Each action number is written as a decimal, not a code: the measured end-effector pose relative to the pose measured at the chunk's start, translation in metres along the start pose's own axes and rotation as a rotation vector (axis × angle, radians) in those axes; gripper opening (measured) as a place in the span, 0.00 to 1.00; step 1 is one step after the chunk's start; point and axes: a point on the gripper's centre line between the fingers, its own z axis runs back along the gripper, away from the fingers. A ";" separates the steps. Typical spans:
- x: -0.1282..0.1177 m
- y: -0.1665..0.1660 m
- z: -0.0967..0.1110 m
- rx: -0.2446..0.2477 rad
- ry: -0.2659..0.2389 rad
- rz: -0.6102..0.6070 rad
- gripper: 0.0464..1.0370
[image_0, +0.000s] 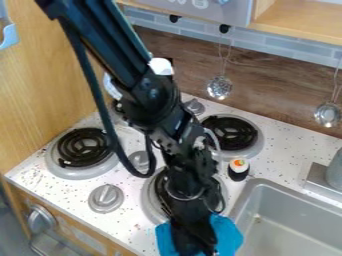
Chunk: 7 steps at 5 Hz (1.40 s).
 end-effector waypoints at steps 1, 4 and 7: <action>-0.012 0.017 -0.002 0.002 0.015 0.045 0.03; -0.039 0.091 0.011 0.077 0.035 0.212 0.03; -0.031 0.100 0.011 0.065 0.050 0.226 0.03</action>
